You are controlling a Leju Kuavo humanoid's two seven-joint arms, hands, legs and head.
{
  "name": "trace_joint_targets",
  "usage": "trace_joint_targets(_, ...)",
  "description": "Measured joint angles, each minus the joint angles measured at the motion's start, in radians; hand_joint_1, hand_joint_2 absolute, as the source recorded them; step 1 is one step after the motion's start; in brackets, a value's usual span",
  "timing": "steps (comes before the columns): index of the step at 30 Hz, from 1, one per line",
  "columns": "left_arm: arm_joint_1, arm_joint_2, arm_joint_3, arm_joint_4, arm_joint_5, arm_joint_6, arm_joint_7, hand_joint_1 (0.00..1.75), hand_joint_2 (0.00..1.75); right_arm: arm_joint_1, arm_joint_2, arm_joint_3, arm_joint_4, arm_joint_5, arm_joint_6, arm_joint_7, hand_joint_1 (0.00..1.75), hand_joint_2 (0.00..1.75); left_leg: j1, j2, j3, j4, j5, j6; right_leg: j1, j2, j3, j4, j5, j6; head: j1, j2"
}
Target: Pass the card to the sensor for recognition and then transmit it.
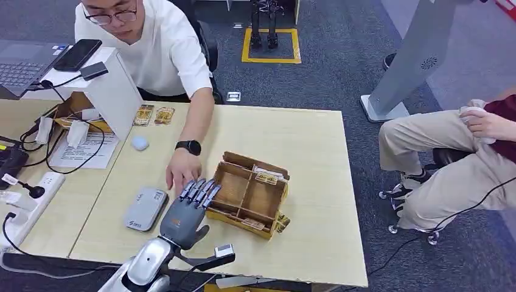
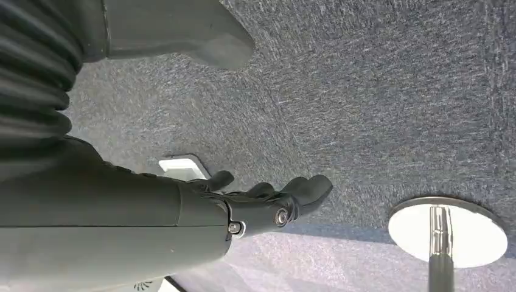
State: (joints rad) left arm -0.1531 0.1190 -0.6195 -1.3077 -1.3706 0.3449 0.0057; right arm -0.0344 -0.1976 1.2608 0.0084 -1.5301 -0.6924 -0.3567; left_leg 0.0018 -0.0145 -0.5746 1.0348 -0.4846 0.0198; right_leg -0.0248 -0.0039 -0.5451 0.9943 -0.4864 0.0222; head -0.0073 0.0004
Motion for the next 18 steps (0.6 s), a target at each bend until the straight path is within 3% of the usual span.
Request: trace_joint_targets(18,0.002,0.000,0.000,0.000,0.000,0.000,0.000,0.00,1.75,0.000,0.000,0.000,0.000,0.000,0.000,0.000,0.00,1.75,0.000,0.000,0.000,0.000,0.000,0.000,0.000,0.000,0.000,0.000,0.000,0.000,0.000,0.000)
